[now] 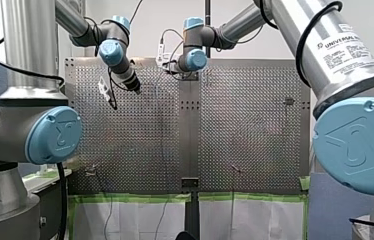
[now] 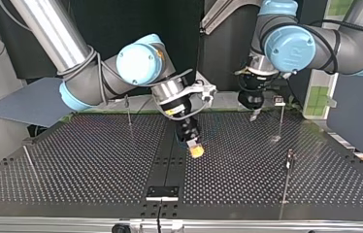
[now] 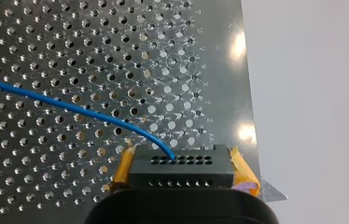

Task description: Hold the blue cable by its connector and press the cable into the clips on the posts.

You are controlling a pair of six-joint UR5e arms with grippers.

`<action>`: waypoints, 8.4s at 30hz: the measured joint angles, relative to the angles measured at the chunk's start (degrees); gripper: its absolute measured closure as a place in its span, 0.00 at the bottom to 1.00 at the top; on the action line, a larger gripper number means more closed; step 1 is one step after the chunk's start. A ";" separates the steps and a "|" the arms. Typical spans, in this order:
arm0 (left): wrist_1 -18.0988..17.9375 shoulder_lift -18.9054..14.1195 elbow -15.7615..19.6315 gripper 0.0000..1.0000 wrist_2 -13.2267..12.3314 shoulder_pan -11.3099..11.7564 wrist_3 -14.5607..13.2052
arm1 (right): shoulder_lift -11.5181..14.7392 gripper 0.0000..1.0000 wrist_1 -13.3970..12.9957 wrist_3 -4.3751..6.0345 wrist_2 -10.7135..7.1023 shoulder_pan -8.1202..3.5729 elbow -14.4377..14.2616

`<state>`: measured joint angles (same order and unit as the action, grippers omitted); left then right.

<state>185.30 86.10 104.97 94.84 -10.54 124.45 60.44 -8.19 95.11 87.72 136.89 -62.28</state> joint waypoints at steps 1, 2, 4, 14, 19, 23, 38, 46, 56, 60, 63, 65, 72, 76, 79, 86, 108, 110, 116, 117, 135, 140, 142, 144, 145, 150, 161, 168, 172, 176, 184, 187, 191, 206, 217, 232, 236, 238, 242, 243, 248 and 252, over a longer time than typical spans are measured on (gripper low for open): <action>-0.21 0.13 0.00 0.00 -0.32 0.10 0.43 | 0.00 1.00 0.00 -0.01 0.00 0.04 -0.04; -0.47 0.35 0.01 0.00 -0.83 0.21 1.03 | 0.00 1.00 0.01 -0.03 0.00 0.06 -0.09; -0.87 0.74 -0.05 0.00 -1.63 0.44 1.92 | 0.00 1.00 0.00 -0.08 0.00 0.09 -0.19; -3.13 5.21 -0.46 0.00 -6.58 2.46 6.93 | 0.00 1.00 -0.08 -0.15 0.01 0.01 -0.26; -3.78 7.10 -0.47 0.00 -8.85 3.05 9.20 | 0.00 1.00 -0.09 -0.22 0.02 -0.14 -0.26; -3.87 7.46 -0.68 0.00 -10.89 3.42 11.24 | 0.00 1.00 -0.15 -0.25 0.07 -0.24 -0.26; -4.17 3.35 -0.90 0.00 -18.05 4.37 17.65 | -0.08 1.00 -0.25 -0.59 0.10 -0.49 -0.26; -4.50 3.25 -0.86 0.00 -22.05 4.21 18.22 | -0.16 1.00 -0.43 -0.70 0.17 -0.55 -0.26; -4.50 3.23 -0.85 0.00 -26.71 3.47 18.51 | -0.22 1.00 -0.44 -0.79 0.07 -0.54 -0.27; -4.56 3.23 -0.84 0.00 -26.91 3.21 18.47 | -0.25 1.00 -0.44 -0.79 0.09 -0.51 -0.26; -4.73 3.24 -0.84 0.00 -26.93 3.12 18.58 | -0.26 1.00 -0.44 -0.79 0.10 -0.40 -0.26; -5.12 3.28 -0.84 0.00 -26.94 3.15 18.84 | -0.26 1.00 -0.43 -0.79 0.10 -0.30 -0.27; -7.67 3.57 -0.86 0.00 -26.94 3.46 20.91 | -0.27 1.00 -0.57 -0.68 0.08 -0.09 -0.27; -9.46 3.73 -0.87 0.00 -26.95 3.75 22.20 | -0.30 1.00 -0.60 -0.63 -0.04 -0.02 -0.26; -10.69 4.28 -1.10 0.00 -26.92 3.78 22.97 | -0.29 1.00 -0.62 -0.59 -0.07 0.05 -0.26; -12.48 7.40 -2.40 0.00 -25.00 3.25 23.17 | -0.33 1.00 -0.69 -0.49 -0.14 0.15 -0.26; -17.76 8.85 -3.02 0.00 -24.09 3.78 25.68 | -0.35 1.00 -0.70 -0.44 -0.26 0.56 -0.28; -17.82 8.85 -3.03 0.00 -24.14 3.75 25.69 | -0.35 1.00 -0.70 -0.44 -0.25 0.59 -0.28; -17.83 8.84 -3.19 0.00 -24.21 3.71 25.75 | -0.35 1.00 -0.66 -0.44 -0.25 0.74 -0.27; -17.81 8.85 -3.19 0.00 -24.21 3.74 25.75 | -0.35 1.00 -0.66 -0.44 -0.25 0.76 -0.27; -18.55 8.78 -3.22 0.93 -24.87 3.37 20.53 | -0.46 1.00 -0.61 -0.47 -0.27 1.12 -0.27; -19.07 8.77 -3.21 0.99 -26.56 3.07 18.19 | -0.52 1.00 -0.61 -0.49 -0.26 1.12 -0.26; -19.09 8.77 -3.21 0.99 -26.72 3.03 17.45 | -0.52 1.00 -0.61 -0.53 -0.26 1.13 -0.26; -19.12 8.76 -3.21 0.99 -26.69 3.13 16.62 | -0.52 1.00 -0.60 -0.57 -0.27 1.13 -0.27; -19.10 8.76 -3.19 0.99 -26.66 3.18 16.23 | -0.55 1.00 -0.60 -0.59 -0.28 1.13 -0.27; -18.03 8.74 -3.22 0.99 -25.78 3.41 13.71 | -0.64 1.00 -0.59 -0.63 -0.29 1.14 -0.28; -12.88 6.30 -3.15 0.99 -20.46 4.97 8.07 | -1.19 1.00 -0.55 -0.78 -0.27 1.06 -0.53; -9.80 3.30 -3.11 0.99 -17.39 6.29 4.96 | -2.40 1.00 -0.63 -0.79 -0.25 0.94 -1.83; -8.14 2.17 -2.68 0.99 -15.59 6.82 3.20 | -2.57 1.00 -0.68 -0.77 -0.24 0.76 -1.96; -7.34 1.08 -1.54 0.99 -13.43 7.06 1.02 | -2.61 1.00 -0.72 -0.66 -0.33 0.61 -2.00; -7.23 -1.32 -0.32 0.99 -9.71 7.39 -2.71 | -2.67 1.00 -1.02 -0.76 -0.34 0.48 -1.99; -7.05 -1.54 -0.31 0.99 -8.13 7.40 -4.20 | -2.68 1.00 -1.22 -0.78 -0.78 0.54 -1.98; -6.85 -1.83 -0.29 0.99 -5.82 7.54 -5.25 | -2.66 1.00 -1.36 -0.94 -2.20 0.89 -1.68; -4.81 -6.12 -0.28 0.99 -3.32 9.73 -6.03 | -1.49 1.00 -0.80 -1.06 -5.51 1.11 -0.24; -4.75 -7.08 -0.33 0.99 -3.17 11.98 -5.61 | -1.03 1.00 -0.94 -0.87 -5.52 0.80 -0.20; -7.51 -6.52 -2.25 0.99 -4.74 15.22 -3.30 | -1.11 1.00 -0.67 0.99 -5.95 1.54 2.76; -8.58 -5.67 -2.53 0.99 -6.35 15.93 -2.52 | -1.13 1.00 -0.68 1.53 -5.96 1.41 3.02; -9.31 -5.20 -2.59 0.99 -7.09 16.21 -1.90 | -1.27 1.00 -0.74 1.75 -5.98 1.28 3.11; -10.51 -3.95 -2.87 0.99 -7.95 16.84 -1.13 | -1.91 1.00 -0.74 1.94 -6.13 1.07 3.28; -10.62 -3.71 -2.94 0.99 -8.01 16.96 -1.07 | -2.10 1.00 -0.74 1.95 -6.16 1.04 3.30; -10.99 -3.17 -3.55 0.99 -8.12 17.70 -0.89 | -2.62 1.00 -0.81 1.97 -6.52 0.92 3.56; -11.09 -3.13 -3.86 0.99 -8.20 18.27 -0.68 | -2.74 1.00 -0.80 2.00 -7.06 1.06 3.94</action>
<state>174.21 82.97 101.11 86.63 7.73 123.77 57.70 -8.99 97.11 80.66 137.95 -58.34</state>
